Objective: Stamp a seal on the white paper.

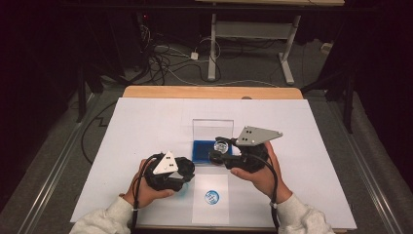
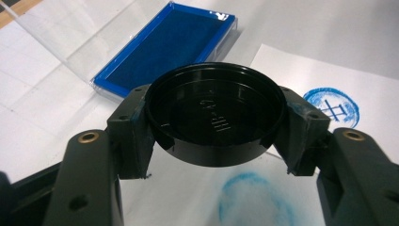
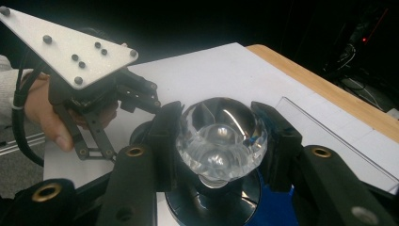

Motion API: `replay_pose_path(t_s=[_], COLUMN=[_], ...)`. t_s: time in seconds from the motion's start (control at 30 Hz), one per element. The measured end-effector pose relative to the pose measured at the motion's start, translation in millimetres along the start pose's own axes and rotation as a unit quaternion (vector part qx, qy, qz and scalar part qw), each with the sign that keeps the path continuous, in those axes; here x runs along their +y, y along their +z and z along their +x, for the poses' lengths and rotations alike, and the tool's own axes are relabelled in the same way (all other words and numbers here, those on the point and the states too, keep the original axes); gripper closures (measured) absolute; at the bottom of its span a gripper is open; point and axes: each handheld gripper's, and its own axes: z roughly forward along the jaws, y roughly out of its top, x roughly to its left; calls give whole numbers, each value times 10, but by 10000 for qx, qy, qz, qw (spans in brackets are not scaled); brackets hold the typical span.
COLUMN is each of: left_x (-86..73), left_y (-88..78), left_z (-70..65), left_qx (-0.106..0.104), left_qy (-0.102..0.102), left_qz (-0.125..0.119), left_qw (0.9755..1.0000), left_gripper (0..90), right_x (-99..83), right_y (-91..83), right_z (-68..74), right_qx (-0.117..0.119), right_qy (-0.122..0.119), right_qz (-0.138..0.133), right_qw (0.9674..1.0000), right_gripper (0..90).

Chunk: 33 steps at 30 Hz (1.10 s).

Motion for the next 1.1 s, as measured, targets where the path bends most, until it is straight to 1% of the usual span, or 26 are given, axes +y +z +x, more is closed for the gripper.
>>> replay_pose_path(t_s=[0.1,0.17,0.3,0.37,0.43,0.5,0.53,0.67,0.7,0.73,0.77,0.8,0.83,1.0,1.1], left_x=[32,41,109,142,175,208,223,257,269,277,278,282,284,296,311], left_y=[17,24,60,82,97,107,113,136,161,146,158,138,140,154,158], left_z=[-12,-19,-27,-39,-41,-47,-52,-69,-79,-74,-76,-60,-57,-46,-46], left_qx=[-44,-30,-142,-115,-156,-174,-187,-193,-170,-161,-99,-132,-121,-53,-68], left_qy=[27,25,-44,-53,-63,-81,-61,-48,-80,-45,-125,-123,-157,-134,-167], left_qz=[-36,-59,-296,-349,-401,-510,-532,-575,-668,-600,-735,-696,-743,-730,-772], left_qw=[10000,10000,9995,9993,9991,9985,9984,9981,9976,9981,9972,9974,9970,9972,9968], left_gripper=[368,368,368,368,368,368,368,368,368,367,367,368,368,368,367], right_x=[17,30,63,75,83,90,92,105,105,106,103,101,101,113,114], right_y=[30,51,78,87,94,107,114,147,156,165,173,181,186,216,251], right_z=[14,22,26,21,17,18,18,22,25,28,29,28,28,14,11], right_qx=[30,47,58,61,54,57,53,85,96,86,102,115,108,123,173], right_qy=[4,18,18,42,56,70,73,92,97,93,95,111,127,187,257], right_qz=[-33,-65,-135,-158,-171,-194,-195,-227,-231,-221,-213,-213,-218,-272,-297], right_qw=[10000,10000,9999,9998,9998,9998,9998,9997,9996,9997,9997,9996,9996,9994,9991], right_gripper=[562,562,562,562,562,562,562,562,562,562,562,562,562,562,562])
